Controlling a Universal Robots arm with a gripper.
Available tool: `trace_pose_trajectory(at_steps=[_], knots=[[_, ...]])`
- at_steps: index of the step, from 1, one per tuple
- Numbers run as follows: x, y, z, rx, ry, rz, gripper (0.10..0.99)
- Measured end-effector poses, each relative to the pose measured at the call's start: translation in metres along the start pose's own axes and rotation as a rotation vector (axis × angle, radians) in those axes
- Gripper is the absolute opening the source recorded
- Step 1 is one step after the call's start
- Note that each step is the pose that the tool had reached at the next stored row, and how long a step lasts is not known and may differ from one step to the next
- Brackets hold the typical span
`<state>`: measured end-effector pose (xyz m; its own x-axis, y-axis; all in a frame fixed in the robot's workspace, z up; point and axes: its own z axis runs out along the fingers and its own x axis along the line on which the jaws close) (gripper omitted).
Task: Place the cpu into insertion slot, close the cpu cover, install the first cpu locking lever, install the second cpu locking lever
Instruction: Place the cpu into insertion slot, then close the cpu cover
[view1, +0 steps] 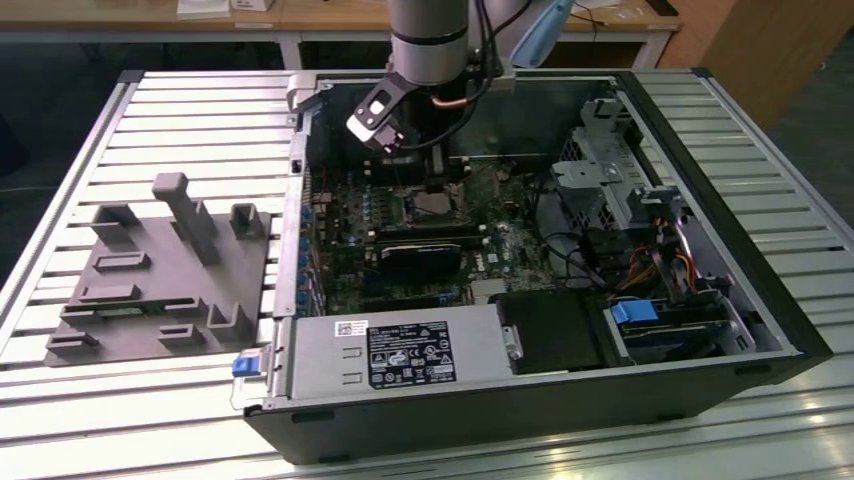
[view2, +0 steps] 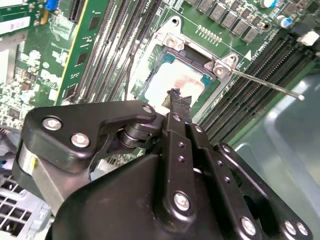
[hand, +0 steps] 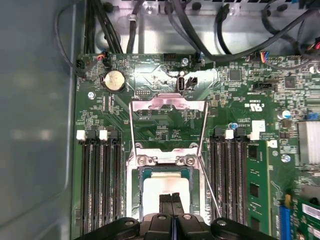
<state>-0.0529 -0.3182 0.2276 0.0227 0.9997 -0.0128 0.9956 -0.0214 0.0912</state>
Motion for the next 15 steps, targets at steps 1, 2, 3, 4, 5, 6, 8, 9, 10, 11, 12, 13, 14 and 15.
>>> trace_pose_trajectory(at_steps=[1,2,3,4,5,6,8,9,10,11,12,13,14,15], knots=[[0.0,0.0002,-0.0024,0.0,0.0001,0.0,0.102],[-0.0001,0.0004,-0.0047,0.0,0.0,0.0,0.102],[-0.0001,0.0006,-0.0069,0.0,0.0001,0.0,0.102],[-0.0001,0.0008,-0.0092,0.0,0.0002,0.0,0.102],[-0.0001,0.001,-0.0114,0.0,0.0001,0.0,0.102],[-0.0002,0.0013,-0.0136,0.0,-0.0001,0.0,0.102],[-0.0002,0.0016,-0.0172,0.0,0.0001,0.0,0.102],[-0.0002,0.0017,-0.0182,0.0,0.0001,0.0,0.102],[-0.0002,0.0017,-0.0183,0.0,0.0002,0.0,0.102],[-0.0002,0.0017,-0.0183,0.0,0.0003,0.0,0.102],[-0.0002,0.0017,-0.0183,0.0,0.0004,0.0,0.102],[-0.0002,0.0018,-0.0189,0.0,0.0001,0.0,0.102],[-0.0002,0.0018,-0.0195,0.0,0.0001,0.0,0.102],[-0.0002,0.0018,-0.0195,0.0,0.0001,0.0,0.102]])
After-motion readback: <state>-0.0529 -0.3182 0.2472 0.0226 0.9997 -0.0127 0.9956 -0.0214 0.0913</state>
